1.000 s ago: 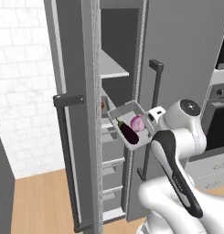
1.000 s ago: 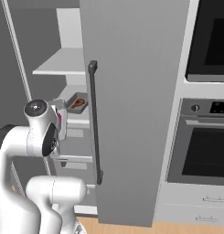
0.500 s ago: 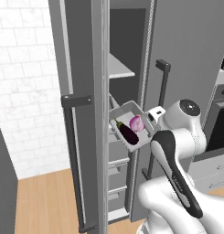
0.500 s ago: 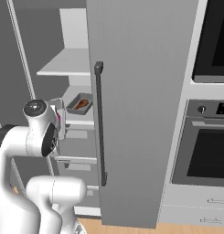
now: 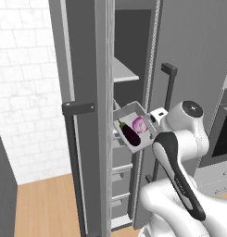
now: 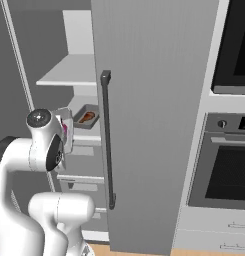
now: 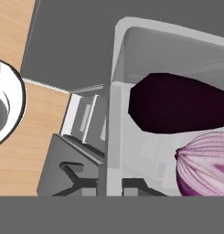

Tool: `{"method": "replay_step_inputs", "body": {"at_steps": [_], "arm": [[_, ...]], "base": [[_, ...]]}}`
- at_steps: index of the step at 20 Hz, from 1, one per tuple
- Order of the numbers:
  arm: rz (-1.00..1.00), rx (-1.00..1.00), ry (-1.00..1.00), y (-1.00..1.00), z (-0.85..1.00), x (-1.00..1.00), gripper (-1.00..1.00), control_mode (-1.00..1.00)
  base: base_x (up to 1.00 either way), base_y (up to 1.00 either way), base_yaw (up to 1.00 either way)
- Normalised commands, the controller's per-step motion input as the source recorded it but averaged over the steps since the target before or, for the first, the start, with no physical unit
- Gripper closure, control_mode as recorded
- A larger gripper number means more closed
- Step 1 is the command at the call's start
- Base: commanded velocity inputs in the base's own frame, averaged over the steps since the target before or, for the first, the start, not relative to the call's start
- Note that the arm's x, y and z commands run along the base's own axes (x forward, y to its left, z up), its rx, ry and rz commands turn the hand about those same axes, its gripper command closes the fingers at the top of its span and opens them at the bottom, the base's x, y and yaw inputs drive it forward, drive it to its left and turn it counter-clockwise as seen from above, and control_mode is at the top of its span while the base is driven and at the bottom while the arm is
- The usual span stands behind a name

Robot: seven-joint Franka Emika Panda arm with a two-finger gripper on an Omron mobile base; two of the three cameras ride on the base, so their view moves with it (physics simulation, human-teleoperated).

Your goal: Take the meat container that has the chicken drumstick and place it on the second highest rack of the freezer. Then take the vegetable container that has the eggplant and onion and place it on the highest rack of the freezer.

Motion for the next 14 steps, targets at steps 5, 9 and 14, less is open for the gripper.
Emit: {"method": "replay_step_inputs", "body": {"at_steps": [5,9,14], "arm": [[0.00,0.00,0.00,0.00,0.00,0.00,1.00,-1.00],[0.00,0.00,-0.10,0.00,0.28,0.00,1.00,-1.00],[0.00,0.00,-0.12,0.00,0.91,0.00,1.00,-1.00]], "base": [[0.00,0.00,0.00],[0.00,0.00,0.00],[0.00,0.00,0.00]]}}
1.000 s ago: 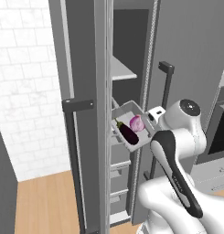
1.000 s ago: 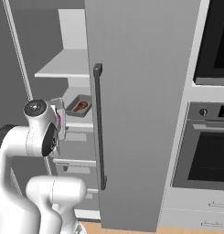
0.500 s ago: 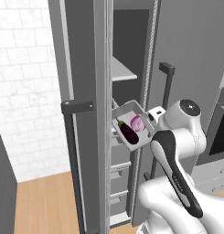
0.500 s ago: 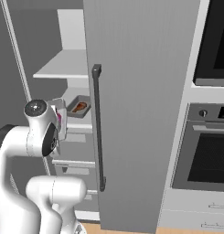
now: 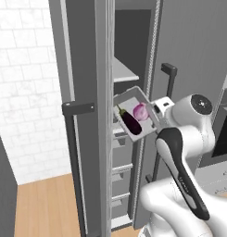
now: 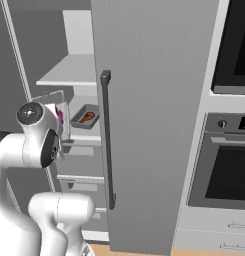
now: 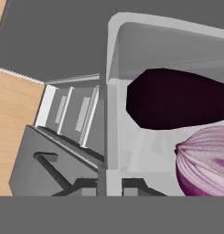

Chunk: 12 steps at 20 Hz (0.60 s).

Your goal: Take the meat container that has the chicken drumstick and place it on the second highest rack of the freezer. Then take the vegetable container that has the eggplant and onion and place it on the highest rack of the freezer.

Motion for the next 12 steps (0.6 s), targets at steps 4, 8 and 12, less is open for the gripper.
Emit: {"method": "replay_step_inputs", "body": {"at_steps": [4,8,12], "arm": [[0.00,0.04,-0.02,0.00,0.93,0.00,1.00,-1.00],[-0.02,0.07,0.00,0.00,0.77,0.11,1.00,-1.00],[-0.03,0.03,0.00,0.00,0.61,0.10,1.00,-1.00]], "base": [[0.00,0.00,0.00],[0.00,0.00,0.00],[0.00,0.00,0.00]]}}
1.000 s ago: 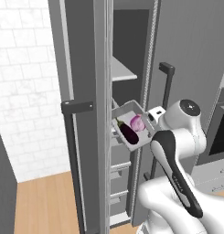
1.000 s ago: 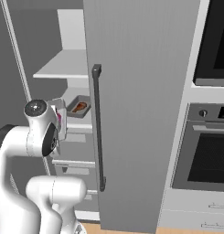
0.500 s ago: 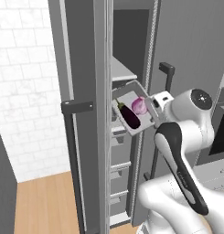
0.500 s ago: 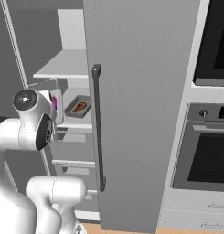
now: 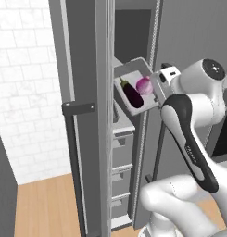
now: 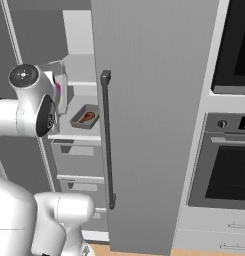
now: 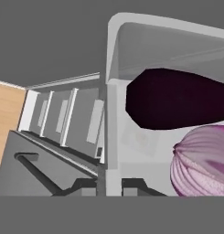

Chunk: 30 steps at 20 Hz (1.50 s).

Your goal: Take the meat container that has the chicken drumstick and place it on the second highest rack of the freezer. Then take the vegetable container that has the eggplant and onion and place it on the highest rack of the freezer.

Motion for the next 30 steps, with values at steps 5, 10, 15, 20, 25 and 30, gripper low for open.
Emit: {"method": "replay_step_inputs", "body": {"at_steps": [5,10,15,20,25,30], "arm": [[-0.07,0.05,0.05,0.02,0.28,0.24,1.00,-1.00],[-0.09,0.04,0.04,0.13,0.02,0.51,1.00,-1.00],[-0.03,0.00,0.05,0.30,0.00,0.55,1.00,-1.00],[0.00,0.00,0.04,0.18,0.00,0.61,1.00,-1.00],[0.00,0.00,0.02,0.08,0.00,0.65,1.00,-1.00],[0.00,0.00,0.05,0.19,0.00,0.62,1.00,-1.00]], "base": [[0.00,0.00,0.00],[0.00,0.00,0.00],[0.00,0.00,0.00],[0.00,0.00,0.00],[0.00,0.00,0.00],[0.00,0.00,0.00]]}}
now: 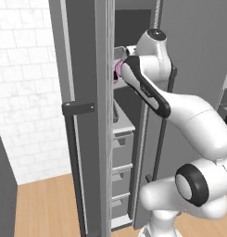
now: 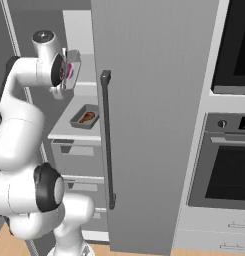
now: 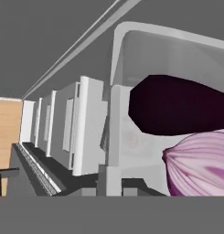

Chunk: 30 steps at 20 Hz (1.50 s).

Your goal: Take the meat container that has the chicken drumstick and place it on the second highest rack of the freezer. Then take the vegetable container that has the eggplant and onion and place it on the highest rack of the freezer.

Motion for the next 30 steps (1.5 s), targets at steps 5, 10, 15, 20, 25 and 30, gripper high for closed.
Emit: {"method": "replay_step_inputs", "body": {"at_steps": [5,10,15,20,25,30], "arm": [[0.00,0.00,0.05,0.12,0.00,0.62,1.00,-1.00],[-0.01,0.00,0.00,0.09,-0.12,0.57,1.00,-1.00],[-0.01,-0.01,0.00,0.16,-0.18,0.62,1.00,-1.00],[-0.01,0.00,0.01,0.12,-0.08,0.72,1.00,-1.00],[-0.05,0.00,0.01,0.12,0.00,0.67,1.00,-1.00],[-0.22,-0.02,0.04,0.06,-0.04,0.27,1.00,-1.00]], "base": [[0.00,0.00,0.00],[0.00,0.00,0.00],[0.00,0.00,0.00],[0.00,0.00,0.00],[0.00,0.00,0.00],[0.00,0.00,0.00]]}}
